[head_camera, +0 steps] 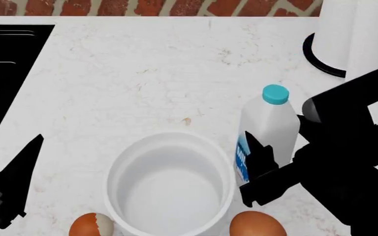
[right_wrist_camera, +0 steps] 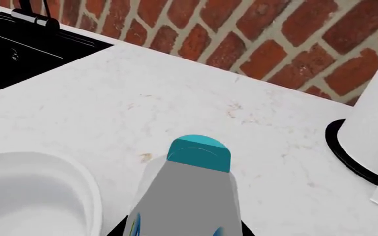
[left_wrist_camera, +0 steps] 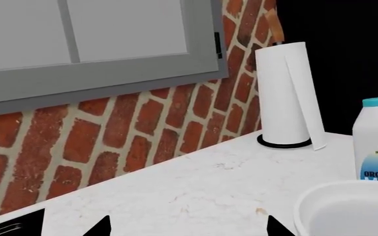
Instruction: Place the eggs and milk next to the bowl.
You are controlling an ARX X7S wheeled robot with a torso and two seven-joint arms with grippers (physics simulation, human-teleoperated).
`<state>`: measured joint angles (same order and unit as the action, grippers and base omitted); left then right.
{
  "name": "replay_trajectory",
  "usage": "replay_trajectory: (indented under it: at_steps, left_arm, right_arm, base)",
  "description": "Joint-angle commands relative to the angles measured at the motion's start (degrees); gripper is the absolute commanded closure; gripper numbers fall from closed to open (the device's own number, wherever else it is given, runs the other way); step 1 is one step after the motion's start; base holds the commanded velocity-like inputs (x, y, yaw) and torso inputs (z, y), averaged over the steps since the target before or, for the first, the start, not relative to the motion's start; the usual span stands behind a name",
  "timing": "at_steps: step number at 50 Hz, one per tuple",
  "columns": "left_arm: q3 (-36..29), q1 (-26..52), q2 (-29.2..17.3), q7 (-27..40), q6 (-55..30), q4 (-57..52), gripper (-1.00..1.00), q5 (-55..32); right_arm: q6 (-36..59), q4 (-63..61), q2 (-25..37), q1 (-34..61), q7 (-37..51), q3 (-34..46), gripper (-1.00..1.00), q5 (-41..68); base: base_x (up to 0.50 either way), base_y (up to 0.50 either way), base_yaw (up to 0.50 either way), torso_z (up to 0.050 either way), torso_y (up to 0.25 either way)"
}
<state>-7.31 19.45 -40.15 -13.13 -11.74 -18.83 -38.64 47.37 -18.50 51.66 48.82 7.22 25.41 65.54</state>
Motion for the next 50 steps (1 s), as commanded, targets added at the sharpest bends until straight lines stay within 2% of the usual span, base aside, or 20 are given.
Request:
replay_trajectory:
  at_steps: [1,26,50]
  left_arm:
    - [1.02,0.46,1.23,-1.71,0.75,1.03,-1.0,1.18]
    - [0.94,0.73,1.29,-1.62,0.94,1.29,-1.0,1.15]
    - [2.35,-0.12,0.72,-1.2,1.77,-0.18,-1.0,0.19]
  right_arm:
    - [-0.32,0.09,-1.28,0.13,-2.66,-1.15,-1.0,-3.36]
    - [1.23,-1.0,-1.12,2.06,-2.19,-1.33,-1.0,-1.82]
    - [7.61,-4.97,-0.72,10.4,1.63,-2.82,-1.0,4.27]
  base:
    - [0.0,0.0,0.0,0.0,0.0]
    - [0.0,0.0,0.0,0.0,0.0]
    - [0.0,0.0,0.0,0.0,0.0]
